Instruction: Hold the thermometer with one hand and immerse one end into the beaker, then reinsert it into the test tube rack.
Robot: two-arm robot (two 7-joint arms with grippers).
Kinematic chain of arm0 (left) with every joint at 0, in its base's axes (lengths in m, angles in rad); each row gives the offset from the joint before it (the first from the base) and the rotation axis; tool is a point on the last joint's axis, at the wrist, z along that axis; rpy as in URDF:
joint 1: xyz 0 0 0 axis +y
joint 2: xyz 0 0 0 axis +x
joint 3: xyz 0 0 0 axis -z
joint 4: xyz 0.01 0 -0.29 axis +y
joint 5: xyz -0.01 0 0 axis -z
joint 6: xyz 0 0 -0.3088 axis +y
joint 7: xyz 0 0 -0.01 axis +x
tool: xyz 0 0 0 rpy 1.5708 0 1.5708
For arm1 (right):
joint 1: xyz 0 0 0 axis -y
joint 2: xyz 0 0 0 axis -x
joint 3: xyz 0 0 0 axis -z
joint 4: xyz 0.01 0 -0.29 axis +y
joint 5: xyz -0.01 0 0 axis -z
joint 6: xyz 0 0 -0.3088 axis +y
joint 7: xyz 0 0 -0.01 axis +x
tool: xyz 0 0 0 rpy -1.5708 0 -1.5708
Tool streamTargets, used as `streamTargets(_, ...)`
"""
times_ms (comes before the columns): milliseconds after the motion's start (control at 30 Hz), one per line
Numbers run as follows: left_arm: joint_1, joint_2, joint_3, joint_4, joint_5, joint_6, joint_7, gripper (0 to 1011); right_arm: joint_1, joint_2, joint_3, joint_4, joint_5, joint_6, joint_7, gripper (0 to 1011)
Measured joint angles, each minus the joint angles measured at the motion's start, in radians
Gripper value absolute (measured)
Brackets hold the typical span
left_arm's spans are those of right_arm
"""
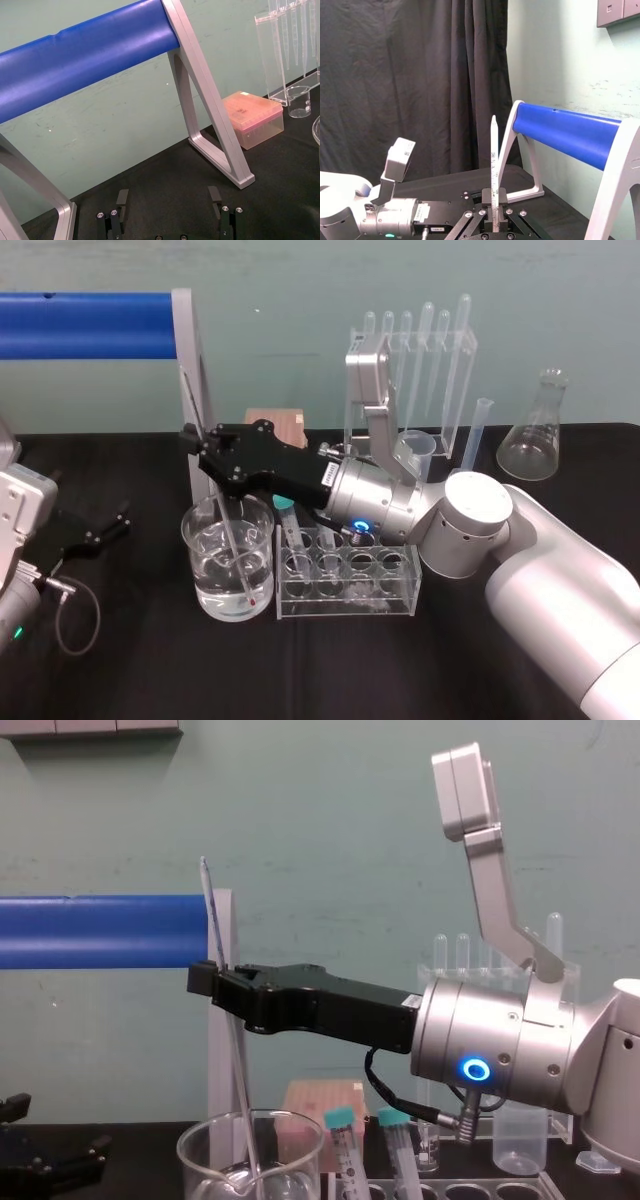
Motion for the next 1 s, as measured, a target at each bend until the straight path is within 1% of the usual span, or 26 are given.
streamTargets(1000, 0.000, 0.000, 0.000, 0.000, 0.000, 0.000, 0.000, 1008, -0.005, 0.001, -0.002, -0.009, -0.003, 0.002, -0.003, 59)
